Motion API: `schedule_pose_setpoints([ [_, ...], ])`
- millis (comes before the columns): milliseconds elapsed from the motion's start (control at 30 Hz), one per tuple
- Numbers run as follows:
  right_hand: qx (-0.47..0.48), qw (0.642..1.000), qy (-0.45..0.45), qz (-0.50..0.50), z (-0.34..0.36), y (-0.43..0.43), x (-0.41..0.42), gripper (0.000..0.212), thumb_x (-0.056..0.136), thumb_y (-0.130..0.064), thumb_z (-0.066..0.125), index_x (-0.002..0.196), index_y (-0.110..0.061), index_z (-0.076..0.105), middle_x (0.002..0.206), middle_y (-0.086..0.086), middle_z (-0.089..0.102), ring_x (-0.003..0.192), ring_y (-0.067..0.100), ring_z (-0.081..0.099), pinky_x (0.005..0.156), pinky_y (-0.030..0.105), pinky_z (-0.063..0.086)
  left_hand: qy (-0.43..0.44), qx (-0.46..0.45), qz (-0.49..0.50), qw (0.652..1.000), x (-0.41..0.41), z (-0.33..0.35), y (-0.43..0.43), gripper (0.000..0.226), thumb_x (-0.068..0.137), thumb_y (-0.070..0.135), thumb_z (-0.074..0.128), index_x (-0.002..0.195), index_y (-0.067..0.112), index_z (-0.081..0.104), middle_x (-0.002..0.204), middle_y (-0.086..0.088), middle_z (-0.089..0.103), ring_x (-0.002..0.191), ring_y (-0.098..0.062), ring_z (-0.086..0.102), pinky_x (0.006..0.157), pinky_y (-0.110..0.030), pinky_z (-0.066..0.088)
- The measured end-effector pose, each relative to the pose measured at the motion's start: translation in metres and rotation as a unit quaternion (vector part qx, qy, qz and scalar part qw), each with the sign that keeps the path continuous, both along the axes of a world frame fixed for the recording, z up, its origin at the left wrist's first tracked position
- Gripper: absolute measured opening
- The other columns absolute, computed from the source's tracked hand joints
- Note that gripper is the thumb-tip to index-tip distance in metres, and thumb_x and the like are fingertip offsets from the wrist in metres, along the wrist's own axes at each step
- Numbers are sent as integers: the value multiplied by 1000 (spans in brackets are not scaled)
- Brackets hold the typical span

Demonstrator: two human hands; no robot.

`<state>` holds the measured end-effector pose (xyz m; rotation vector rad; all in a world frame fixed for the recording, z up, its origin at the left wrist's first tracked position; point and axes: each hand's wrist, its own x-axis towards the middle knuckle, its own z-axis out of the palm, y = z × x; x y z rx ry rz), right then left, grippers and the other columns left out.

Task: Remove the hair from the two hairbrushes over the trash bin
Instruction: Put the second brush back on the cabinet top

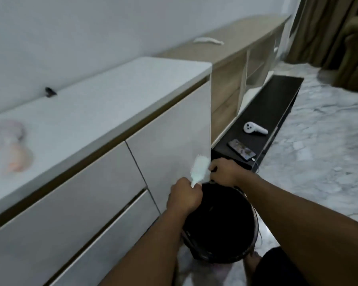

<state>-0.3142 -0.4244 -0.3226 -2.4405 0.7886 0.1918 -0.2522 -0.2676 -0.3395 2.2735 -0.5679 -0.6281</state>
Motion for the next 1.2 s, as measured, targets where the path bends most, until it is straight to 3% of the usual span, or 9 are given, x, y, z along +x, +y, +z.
schedule_pose_setpoints([
  [100,-19,999,-34,-6,54,13,-10,43,95,-24,55,136,-12,56,145,8,53,131,27,52,101,27,40,-46,-19,18,999,-4,54,15,31,95,41,57,100,11,65,95,-7,68,81,-23,63,61,-27,41],
  [233,-44,996,-80,-17,117,37,-21,42,97,-23,55,139,-18,53,143,7,52,126,26,54,96,29,43,-98,-54,45,993,-12,115,40,41,96,43,59,117,8,67,113,-12,70,98,-31,67,71,-29,45],
  [300,-52,994,-100,-12,143,52,-23,41,97,-21,56,138,-19,54,141,7,53,121,26,56,93,30,47,-119,-67,58,989,-15,141,55,41,97,43,59,119,9,66,114,-12,70,94,-27,66,66,-27,44],
  [400,-87,989,-119,10,178,78,-18,41,95,-22,55,136,-21,55,141,7,53,123,26,55,100,35,48,-150,-82,75,982,-17,175,84,41,97,40,60,120,7,66,112,-11,70,84,-20,60,50,-21,35],
  [533,-117,981,-148,56,218,123,1,39,92,-24,56,132,-22,59,139,6,56,120,26,57,92,31,47,-184,-94,125,970,-9,214,133,38,96,37,58,114,4,66,103,-11,68,80,-21,58,48,-24,34],
  [633,-122,975,-159,99,241,162,25,39,93,-23,54,132,-24,58,144,2,52,124,25,53,99,34,44,-194,-89,174,961,5,237,175,36,91,36,56,104,3,66,93,-11,67,73,-22,57,48,-25,32],
  [900,-86,960,-185,193,270,262,104,43,90,-26,53,132,-34,55,133,0,57,111,20,54,99,36,47,-190,-84,307,929,50,264,286,42,85,31,55,111,-2,63,105,-19,68,83,-33,67,51,-26,34],
  [1000,-85,953,-179,229,270,290,132,43,91,-27,54,134,-32,54,138,2,54,120,22,53,98,33,45,-181,-73,347,917,66,261,310,34,89,33,56,107,6,61,101,-11,65,82,-30,62,64,-29,45],
  [1200,-86,945,-157,273,255,314,180,42,93,-25,53,135,-30,53,139,3,53,121,21,55,101,35,46,-152,-41,389,908,102,247,327,21,93,30,56,101,12,47,97,-6,53,90,-30,57,79,-33,50],
])
